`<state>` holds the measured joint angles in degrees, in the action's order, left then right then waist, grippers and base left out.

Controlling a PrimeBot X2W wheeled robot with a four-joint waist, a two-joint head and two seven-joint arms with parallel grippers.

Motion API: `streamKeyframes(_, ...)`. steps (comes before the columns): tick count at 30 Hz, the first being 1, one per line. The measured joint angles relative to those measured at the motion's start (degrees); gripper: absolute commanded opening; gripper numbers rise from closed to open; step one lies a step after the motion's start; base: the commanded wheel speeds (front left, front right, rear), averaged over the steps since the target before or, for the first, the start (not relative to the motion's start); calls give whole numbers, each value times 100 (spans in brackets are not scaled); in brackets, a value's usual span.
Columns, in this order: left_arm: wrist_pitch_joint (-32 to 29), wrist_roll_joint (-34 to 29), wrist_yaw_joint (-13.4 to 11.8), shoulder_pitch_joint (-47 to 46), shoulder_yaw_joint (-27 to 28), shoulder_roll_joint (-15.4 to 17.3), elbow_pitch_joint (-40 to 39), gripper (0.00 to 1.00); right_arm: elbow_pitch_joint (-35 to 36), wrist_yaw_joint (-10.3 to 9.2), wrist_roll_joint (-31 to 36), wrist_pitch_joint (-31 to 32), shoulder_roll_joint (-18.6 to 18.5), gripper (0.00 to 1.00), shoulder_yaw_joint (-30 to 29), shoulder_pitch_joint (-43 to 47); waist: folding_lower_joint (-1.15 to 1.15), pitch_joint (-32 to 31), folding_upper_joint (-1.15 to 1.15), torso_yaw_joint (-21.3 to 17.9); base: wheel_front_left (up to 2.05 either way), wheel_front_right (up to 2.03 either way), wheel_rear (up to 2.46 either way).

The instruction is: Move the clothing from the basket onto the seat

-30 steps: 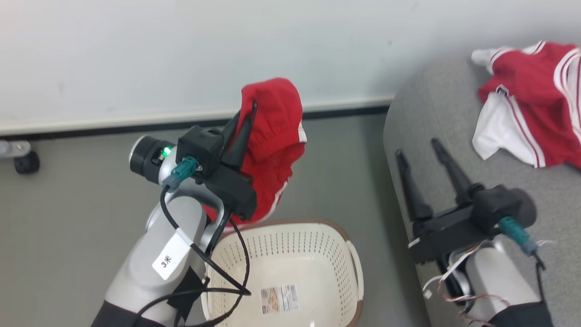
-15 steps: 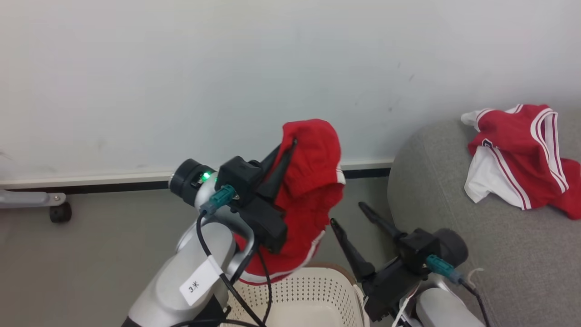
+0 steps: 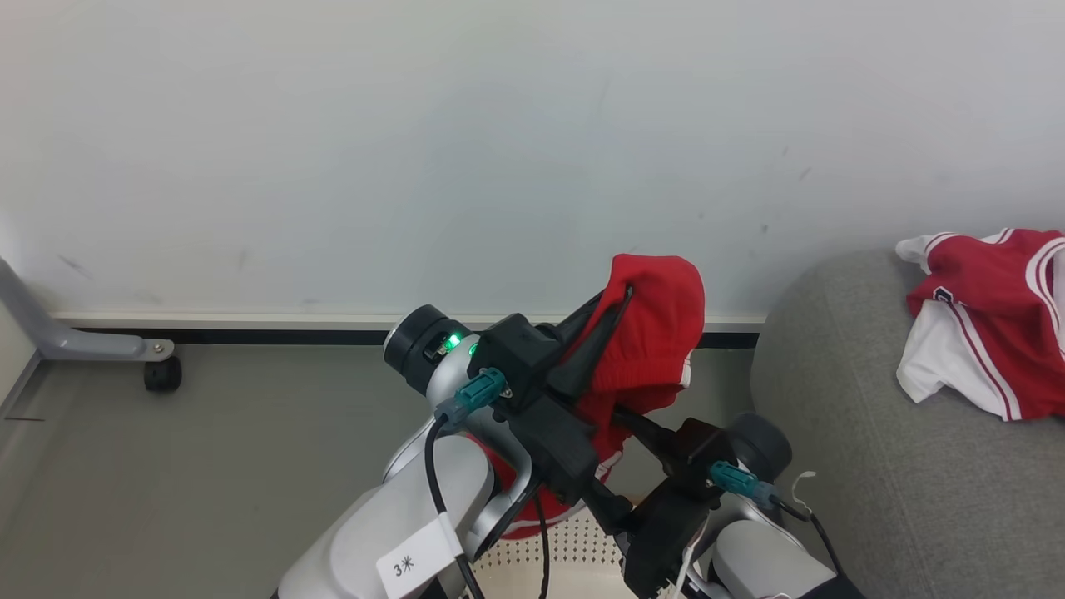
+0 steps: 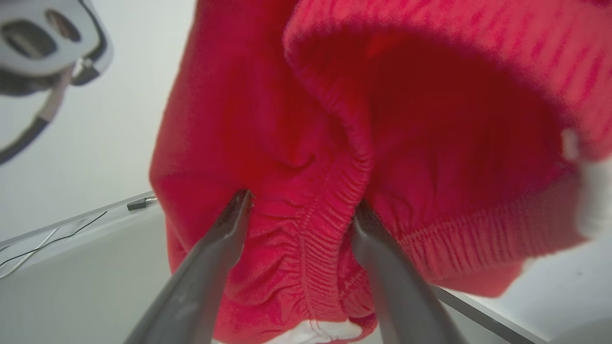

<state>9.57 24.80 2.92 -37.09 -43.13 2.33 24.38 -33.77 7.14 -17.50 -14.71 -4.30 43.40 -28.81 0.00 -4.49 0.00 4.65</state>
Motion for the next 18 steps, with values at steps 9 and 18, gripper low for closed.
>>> streamKeyframes(9,-119,69,-218,47,112,2,-38,0,-144,0,-364,1,14,0,359,-353,0,112,0,109,0,0,0)
streamKeyframes(18,-90,261,-399,371,417,176,121,100,2,1,-566,0,-311,0,237,-457,1,237,0,2,0,0,0)
